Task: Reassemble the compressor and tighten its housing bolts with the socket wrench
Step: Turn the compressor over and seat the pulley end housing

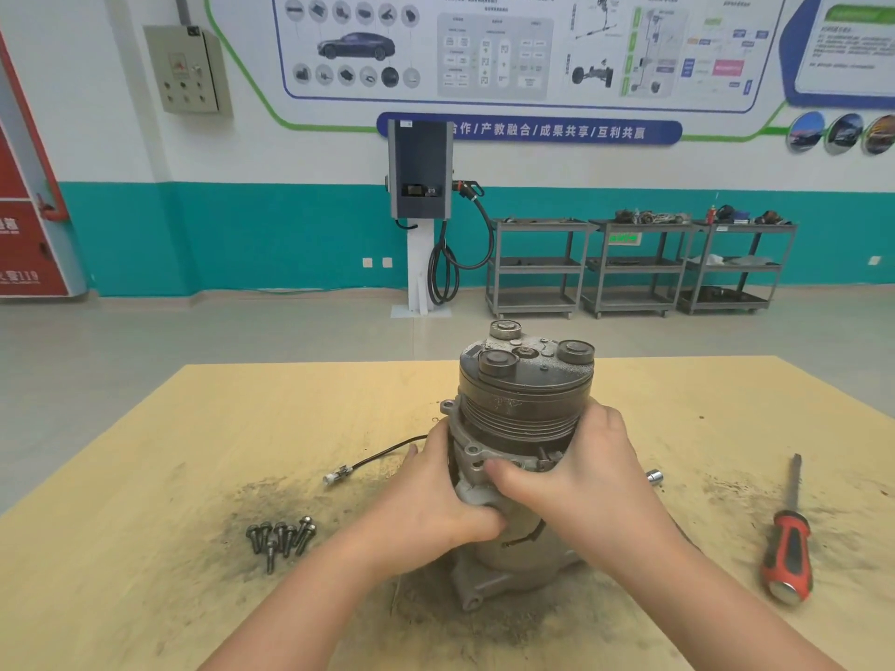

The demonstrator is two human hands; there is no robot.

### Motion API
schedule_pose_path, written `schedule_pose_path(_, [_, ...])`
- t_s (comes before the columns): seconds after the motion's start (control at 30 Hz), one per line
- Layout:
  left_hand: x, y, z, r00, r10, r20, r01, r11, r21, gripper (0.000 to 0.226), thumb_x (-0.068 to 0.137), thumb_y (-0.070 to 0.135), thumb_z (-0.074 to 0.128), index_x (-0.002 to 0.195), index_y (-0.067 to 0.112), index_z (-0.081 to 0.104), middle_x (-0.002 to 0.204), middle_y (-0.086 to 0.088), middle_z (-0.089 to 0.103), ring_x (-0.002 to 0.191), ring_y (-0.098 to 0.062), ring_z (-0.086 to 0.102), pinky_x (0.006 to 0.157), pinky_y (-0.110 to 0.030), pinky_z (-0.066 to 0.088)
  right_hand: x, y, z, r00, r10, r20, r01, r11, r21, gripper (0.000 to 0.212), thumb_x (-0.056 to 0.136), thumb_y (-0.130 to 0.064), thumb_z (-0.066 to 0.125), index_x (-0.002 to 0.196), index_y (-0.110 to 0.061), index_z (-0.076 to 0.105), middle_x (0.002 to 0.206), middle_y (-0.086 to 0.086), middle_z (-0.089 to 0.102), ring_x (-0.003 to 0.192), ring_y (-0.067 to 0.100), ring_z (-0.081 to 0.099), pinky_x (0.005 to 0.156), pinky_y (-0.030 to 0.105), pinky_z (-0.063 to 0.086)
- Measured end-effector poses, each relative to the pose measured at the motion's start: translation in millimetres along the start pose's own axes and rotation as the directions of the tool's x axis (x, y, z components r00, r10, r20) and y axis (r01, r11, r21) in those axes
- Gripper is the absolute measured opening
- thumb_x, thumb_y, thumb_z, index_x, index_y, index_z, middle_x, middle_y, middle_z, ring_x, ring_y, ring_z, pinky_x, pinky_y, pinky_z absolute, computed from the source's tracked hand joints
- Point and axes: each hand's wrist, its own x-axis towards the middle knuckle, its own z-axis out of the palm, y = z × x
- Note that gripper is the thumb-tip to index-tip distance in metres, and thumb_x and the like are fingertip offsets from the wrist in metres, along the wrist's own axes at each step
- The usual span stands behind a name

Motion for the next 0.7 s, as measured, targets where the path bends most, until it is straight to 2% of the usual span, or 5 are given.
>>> schedule_pose_path(0.07, [-0.7,1.0,-0.8,1.0,-0.008,-0.017,0.009,0.999,0.036,0.07,0.054,0.043,0.073,0.104,0.071,0.032,0.102,0.024,0.066,0.094,0.001,0.065,0.08,-0.029,0.056,-0.7,1.4,0.0,1.0,-0.025,-0.001,0.025,0.998,0.052,0.079,0.044,-0.065,0.068,0.113,-0.029,0.056,0.107,-0.007,0.057,0.11,0.011,0.05,0.091,0.034,0.049])
schedule_pose_path(0.2, [-1.0,4.1,-3.4,1.0,-0.01,-0.028,0.013,0.996,0.092,0.069,0.05,0.047,0.071,0.106,0.063,0.034,0.092,0.031,0.065,0.079,0.006,0.064,0.065,-0.018,0.053,-2.0,3.1,-1.1,0.997,-0.042,-0.059,0.044,0.998,0.045,0.076,0.04,-0.067,0.064,0.108,-0.034,0.055,0.102,-0.013,0.054,0.095,0.0,0.047,0.074,0.021,0.042])
schedule_pose_path(0.4, [-0.4,4.2,-3.3,0.999,-0.013,-0.031,0.015,0.997,0.077,0.073,0.049,0.045,0.073,0.111,0.059,0.035,0.094,0.026,0.067,0.082,0.002,0.065,0.07,-0.024,0.056,-0.4,3.1,-5.2,0.996,-0.067,-0.051,0.067,0.998,0.004,0.074,0.038,-0.07,0.062,0.103,-0.036,0.054,0.096,-0.016,0.054,0.085,-0.003,0.049,0.064,0.007,0.034])
schedule_pose_path(0.5, [-0.9,5.7,-3.8,1.0,-0.013,-0.026,0.015,0.997,0.074,0.069,0.049,0.045,0.073,0.106,0.058,0.036,0.092,0.03,0.065,0.08,0.005,0.064,0.065,-0.017,0.053,-0.2,3.2,-5.7,0.995,-0.075,-0.064,0.076,0.997,0.008,0.072,0.036,-0.071,0.061,0.1,-0.038,0.054,0.092,-0.018,0.053,0.081,-0.01,0.046,0.061,0.007,0.032])
schedule_pose_path(0.7, [-1.5,8.3,-4.8,1.0,-0.014,-0.016,0.014,0.999,0.052,0.07,0.048,0.043,0.073,0.109,0.052,0.039,0.096,0.019,0.068,0.082,0.001,0.065,0.069,-0.022,0.056,1.0,4.5,-4.9,0.994,-0.081,-0.07,0.082,0.996,0.022,0.073,0.035,-0.071,0.062,0.1,-0.037,0.054,0.092,-0.018,0.053,0.08,-0.009,0.047,0.062,0.007,0.033])
